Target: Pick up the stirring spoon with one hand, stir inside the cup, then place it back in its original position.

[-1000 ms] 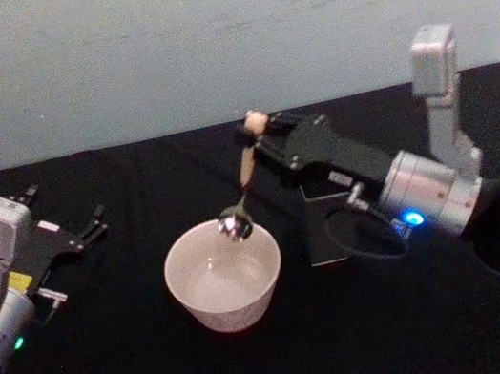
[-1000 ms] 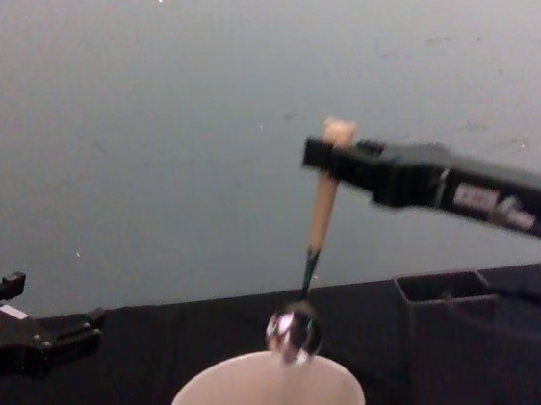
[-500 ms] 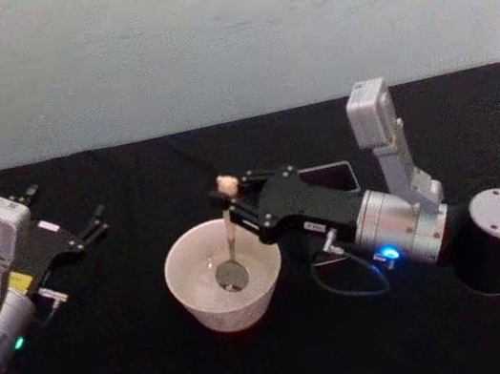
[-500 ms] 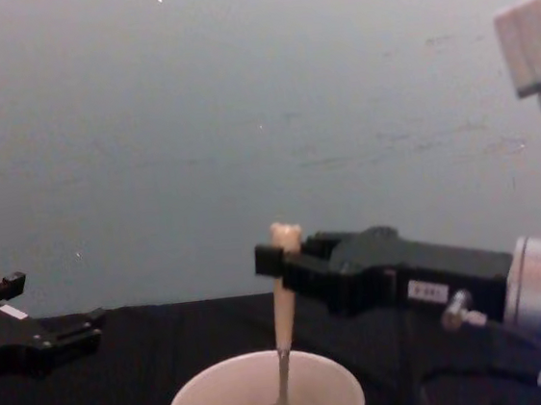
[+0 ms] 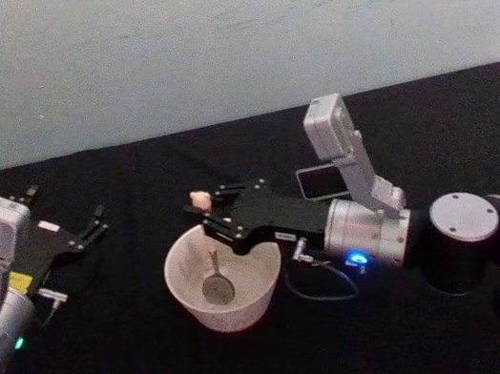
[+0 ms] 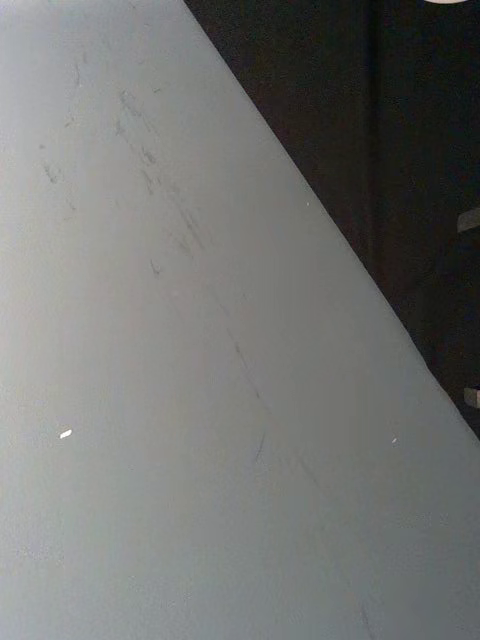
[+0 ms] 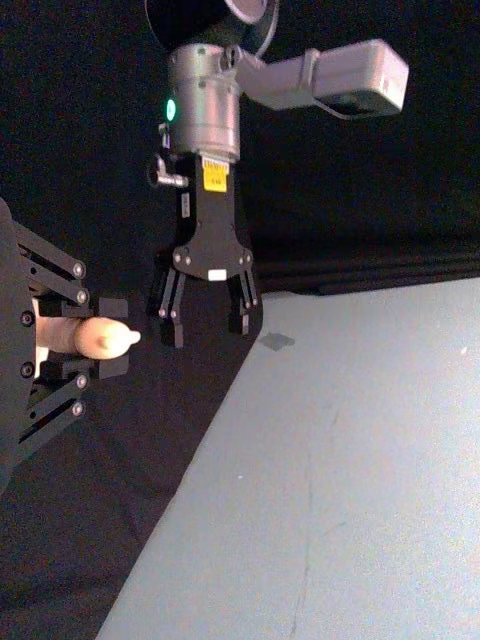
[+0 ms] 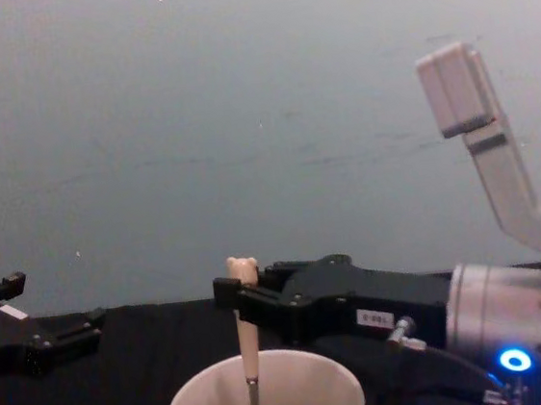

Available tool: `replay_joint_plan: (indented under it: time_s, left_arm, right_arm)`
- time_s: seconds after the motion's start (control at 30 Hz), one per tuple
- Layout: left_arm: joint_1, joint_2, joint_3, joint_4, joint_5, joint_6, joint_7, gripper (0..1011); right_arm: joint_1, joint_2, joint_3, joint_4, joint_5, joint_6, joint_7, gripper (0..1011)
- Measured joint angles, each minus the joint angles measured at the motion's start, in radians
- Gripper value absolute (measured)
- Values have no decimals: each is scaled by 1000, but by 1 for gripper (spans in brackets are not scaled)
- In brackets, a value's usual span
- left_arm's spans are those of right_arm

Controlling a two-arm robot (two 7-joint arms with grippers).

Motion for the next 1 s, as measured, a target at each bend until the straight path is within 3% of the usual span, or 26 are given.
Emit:
replay_joint_plan:
  time_s: [0.23,0.4,0.63,1.0]
  left_arm:
    - [0,0,0,0,0,0,0,1001]
    - [0,0,0,0,0,0,0,1001]
    - [0,0,0,0,0,0,0,1001]
    - [0,0,0,0,0,0,0,1001]
  right_arm:
    - [29,-37,6,60,-22,-10,-21,213]
    - [33,-41,22,69,-28,-18,-32,213]
    - [7,-15,52,22,-30,-13,-46,213]
    - [-61,43,63,-96,-11,30,-37,213]
